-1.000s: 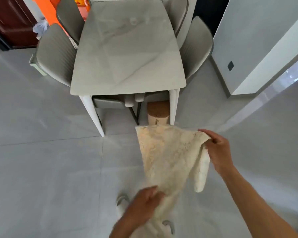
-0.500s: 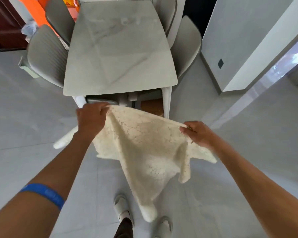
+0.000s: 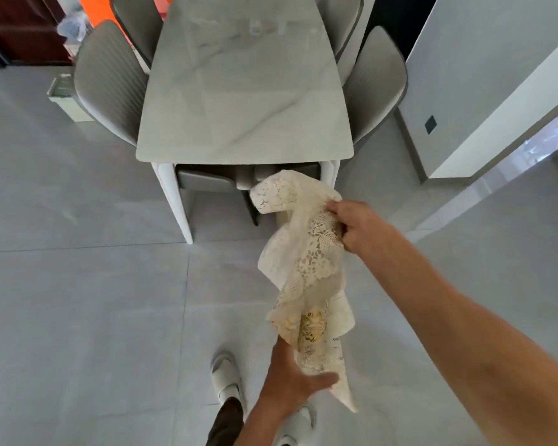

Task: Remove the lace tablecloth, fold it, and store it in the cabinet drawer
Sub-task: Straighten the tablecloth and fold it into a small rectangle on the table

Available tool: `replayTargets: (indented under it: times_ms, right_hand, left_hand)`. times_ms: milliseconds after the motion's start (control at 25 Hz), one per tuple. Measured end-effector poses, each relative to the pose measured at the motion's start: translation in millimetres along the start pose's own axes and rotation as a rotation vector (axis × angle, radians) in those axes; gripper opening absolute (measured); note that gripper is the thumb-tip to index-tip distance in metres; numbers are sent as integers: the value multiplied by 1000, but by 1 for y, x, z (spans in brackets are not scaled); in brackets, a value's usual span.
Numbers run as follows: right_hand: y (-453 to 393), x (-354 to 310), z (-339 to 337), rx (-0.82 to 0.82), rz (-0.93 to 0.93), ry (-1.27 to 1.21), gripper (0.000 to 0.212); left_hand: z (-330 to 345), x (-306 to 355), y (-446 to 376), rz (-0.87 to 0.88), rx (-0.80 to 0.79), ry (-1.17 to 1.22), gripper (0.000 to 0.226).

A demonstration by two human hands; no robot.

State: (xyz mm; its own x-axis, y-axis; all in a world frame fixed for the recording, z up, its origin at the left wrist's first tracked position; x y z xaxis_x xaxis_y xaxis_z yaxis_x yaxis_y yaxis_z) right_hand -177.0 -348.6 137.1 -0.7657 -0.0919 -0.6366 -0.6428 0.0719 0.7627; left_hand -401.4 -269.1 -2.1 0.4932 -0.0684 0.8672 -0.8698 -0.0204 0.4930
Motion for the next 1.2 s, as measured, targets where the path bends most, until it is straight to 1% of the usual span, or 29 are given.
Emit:
replayTargets:
  times_ms: [80, 120, 160, 200, 280, 320, 440, 520, 600, 640, 720, 760, 800, 840, 880, 960, 1000, 1040, 1080, 1160, 1200]
  right_hand:
    - [6, -4, -8, 15, 13, -61, 5]
    - [7, -6, -13, 9, 21, -81, 9]
    - [8, -7, -19, 2, 35, -100, 16]
    - [9, -9, -25, -5, 43, -121, 20]
    - [16, -14, -36, -29, 48, -154, 18]
    - [18, -16, -41, -41, 46, -169, 15]
    - [19, -20, -69, -20, 30, -270, 16]
    - [17, -20, -85, -1, 27, -312, 11]
    - [20, -15, -95, 11, 21, -317, 8]
    - [24, -13, -96, -5, 13, -282, 13]
    - [34, -8, -88, -52, -3, -237, 22]
    - [40, -5, -81, -77, -2, -269, 23]
    - [45, -3, -74, -103, 2, -336, 22]
    - [51, -2, -67, -126, 6, -422, 21]
    - [56, -2, -60, -141, 6, -503, 20]
    - [62, -2, -47, -144, 6, -613, 19]
    - [63, 0, -42, -136, 7, -635, 18]
    - [64, 3, -37, -129, 4, -646, 16]
    - [64, 5, -34, -124, -5, -651, 15]
    - [62, 11, -34, -103, -9, -671, 17]
    - [61, 13, -37, -90, -8, -679, 17]
  left_hand:
    - [-29, 6, -18, 32, 274, 243, 81]
    - [-42, 15, -29, 62, 351, 290, 75]
    - [-51, 28, -42, 101, 354, 288, 66]
    - [-56, 47, -55, 168, 324, 232, 52]
    - [-63, 83, -70, 285, 304, 72, 25]
    - [-66, 97, -74, 318, 307, 58, 19]
    - [-83, 128, -76, 389, 324, 186, 13]
    - [-96, 149, -70, 459, 351, 212, 11]
    - [-102, 169, -65, 486, 405, 182, 14]
    - [-107, 176, -65, 470, 484, 161, 15]
    - [-120, 179, -59, 360, 723, 133, 16]
    - [-125, 174, -51, 308, 830, 146, 19]
    - [-125, 162, -41, 272, 894, 178, 24]
    - [-117, 146, -30, 250, 880, 225, 28]
    - [-98, 126, -22, 240, 772, 275, 32]
    - [-38, 98, -2, 239, 389, 284, 47]
    - [-12, 94, 6, 245, 232, 278, 57]
    - [3, 99, 6, 243, 150, 355, 62]
    - [5, 107, -1, 217, 132, 545, 59]
    - [-11, 130, -21, 128, 142, 976, 42]
    - [-22, 140, -28, 114, 136, 1146, 37]
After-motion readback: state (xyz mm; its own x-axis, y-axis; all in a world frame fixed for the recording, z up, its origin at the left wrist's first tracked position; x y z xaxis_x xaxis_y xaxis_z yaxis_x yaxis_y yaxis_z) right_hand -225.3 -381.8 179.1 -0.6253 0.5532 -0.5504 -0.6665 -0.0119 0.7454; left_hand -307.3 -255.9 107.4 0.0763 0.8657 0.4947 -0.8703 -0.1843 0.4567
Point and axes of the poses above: each hand's wrist, its own y-axis away from the middle knuckle, its own z-axis out of the palm, x = y × z, the point moved 8 cm from there along -y, towards the middle knuckle, and after that the axes turned 10 degrees about y, right-handed, at the moved point
